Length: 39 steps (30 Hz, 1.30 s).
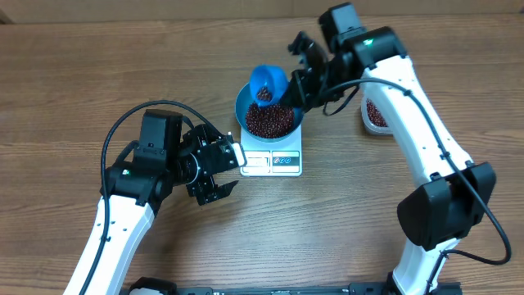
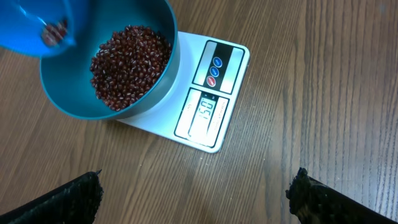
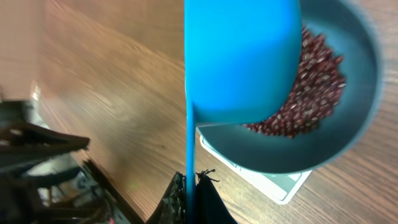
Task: Scoop item into bowl and weigh 150g on scale
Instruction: 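Tip the blue scoop steeply with the right gripper to empty it, then carry the empty scoop with the right gripper to the bean tub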
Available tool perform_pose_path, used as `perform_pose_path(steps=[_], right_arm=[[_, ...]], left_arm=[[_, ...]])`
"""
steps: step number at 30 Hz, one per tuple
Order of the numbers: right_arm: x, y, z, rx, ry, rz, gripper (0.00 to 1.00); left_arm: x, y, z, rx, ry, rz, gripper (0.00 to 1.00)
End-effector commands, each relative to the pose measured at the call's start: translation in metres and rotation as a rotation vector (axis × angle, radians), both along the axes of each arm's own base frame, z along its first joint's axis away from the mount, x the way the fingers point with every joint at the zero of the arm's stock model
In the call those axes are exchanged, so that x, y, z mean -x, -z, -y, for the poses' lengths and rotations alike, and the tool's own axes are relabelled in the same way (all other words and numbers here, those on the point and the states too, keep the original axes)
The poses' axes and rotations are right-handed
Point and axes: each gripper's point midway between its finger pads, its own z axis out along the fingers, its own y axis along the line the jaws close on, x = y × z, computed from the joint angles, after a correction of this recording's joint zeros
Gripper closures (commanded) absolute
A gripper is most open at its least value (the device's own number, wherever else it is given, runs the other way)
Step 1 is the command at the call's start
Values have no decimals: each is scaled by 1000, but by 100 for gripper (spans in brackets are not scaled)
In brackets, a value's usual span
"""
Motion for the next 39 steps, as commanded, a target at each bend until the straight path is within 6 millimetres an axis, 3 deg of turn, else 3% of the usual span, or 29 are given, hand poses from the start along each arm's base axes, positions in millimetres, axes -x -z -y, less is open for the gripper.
perform_pose_path(steps=[1, 6, 13, 18, 22, 27, 39], right_arm=[[-12, -52, 14, -138, 47, 74, 96], [-34, -72, 54, -196, 153, 96, 96], [-60, -81, 136, -190, 363, 116, 96], [-63, -78, 196, -101, 526, 112, 96], [-53, -81, 231, -8, 622, 124, 96], [-30, -82, 250, 102, 682, 100, 96], [27, -50, 269, 402, 713, -111, 96]], left_arm=[[2, 3, 3, 8, 4, -18, 0], [2, 3, 3, 8, 4, -18, 0], [2, 3, 3, 8, 4, -18, 0], [2, 3, 3, 8, 4, -18, 0], [2, 3, 3, 8, 4, -18, 0], [2, 3, 3, 8, 4, -18, 0], [2, 3, 3, 8, 4, -18, 0]])
